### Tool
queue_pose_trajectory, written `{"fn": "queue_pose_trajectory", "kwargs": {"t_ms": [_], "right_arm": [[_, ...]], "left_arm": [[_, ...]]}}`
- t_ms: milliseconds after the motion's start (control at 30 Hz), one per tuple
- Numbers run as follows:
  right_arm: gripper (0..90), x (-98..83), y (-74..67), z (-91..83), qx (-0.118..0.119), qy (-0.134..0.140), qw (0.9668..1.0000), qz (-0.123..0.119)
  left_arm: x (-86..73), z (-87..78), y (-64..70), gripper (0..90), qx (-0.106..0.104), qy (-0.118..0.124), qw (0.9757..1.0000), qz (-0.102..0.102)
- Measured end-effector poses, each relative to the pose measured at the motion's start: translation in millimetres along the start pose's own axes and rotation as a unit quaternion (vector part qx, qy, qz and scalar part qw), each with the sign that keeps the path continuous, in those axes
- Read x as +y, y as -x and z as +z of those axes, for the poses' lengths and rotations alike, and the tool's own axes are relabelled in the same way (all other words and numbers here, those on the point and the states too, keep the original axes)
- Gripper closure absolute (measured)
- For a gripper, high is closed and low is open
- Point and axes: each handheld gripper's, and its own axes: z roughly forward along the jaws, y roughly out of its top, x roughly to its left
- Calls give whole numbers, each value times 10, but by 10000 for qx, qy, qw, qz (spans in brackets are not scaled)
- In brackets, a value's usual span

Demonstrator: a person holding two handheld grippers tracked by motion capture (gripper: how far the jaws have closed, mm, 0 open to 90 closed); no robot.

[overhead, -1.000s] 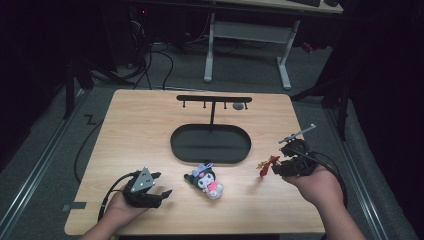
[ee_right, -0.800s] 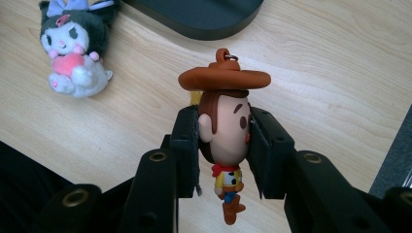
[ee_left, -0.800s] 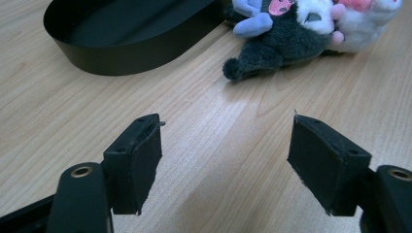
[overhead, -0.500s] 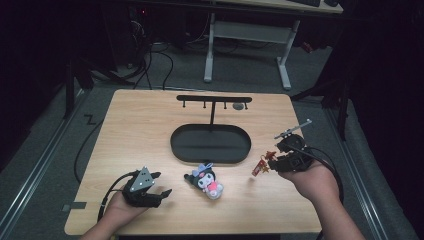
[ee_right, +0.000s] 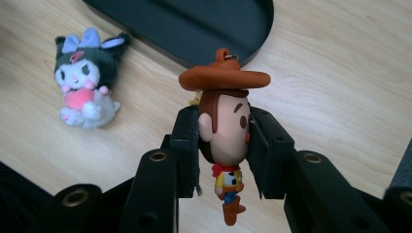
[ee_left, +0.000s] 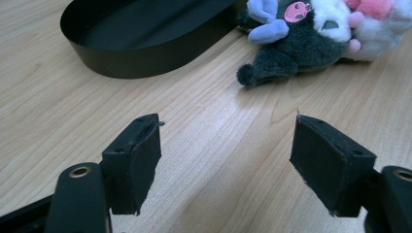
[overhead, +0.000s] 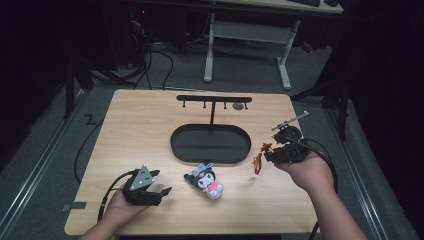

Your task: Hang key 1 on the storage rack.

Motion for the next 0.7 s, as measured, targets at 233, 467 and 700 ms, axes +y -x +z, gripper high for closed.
{"fn": "queue_pose_trajectory", "kwargs": {"t_ms": [233,467,700], "right_arm": [[671,140,41,27,-15,130,9999,50],[671,222,61,77,-34,171,9997,149],[671,298,97,53,-58,223,9996,178]], "left_arm": [[-22,-25,-4,267,27,-12,10000,9],[-49,-67,-1,260,72,54,9999,-58],[-67,-99,-21,255,149,81,9998,-123]]}}
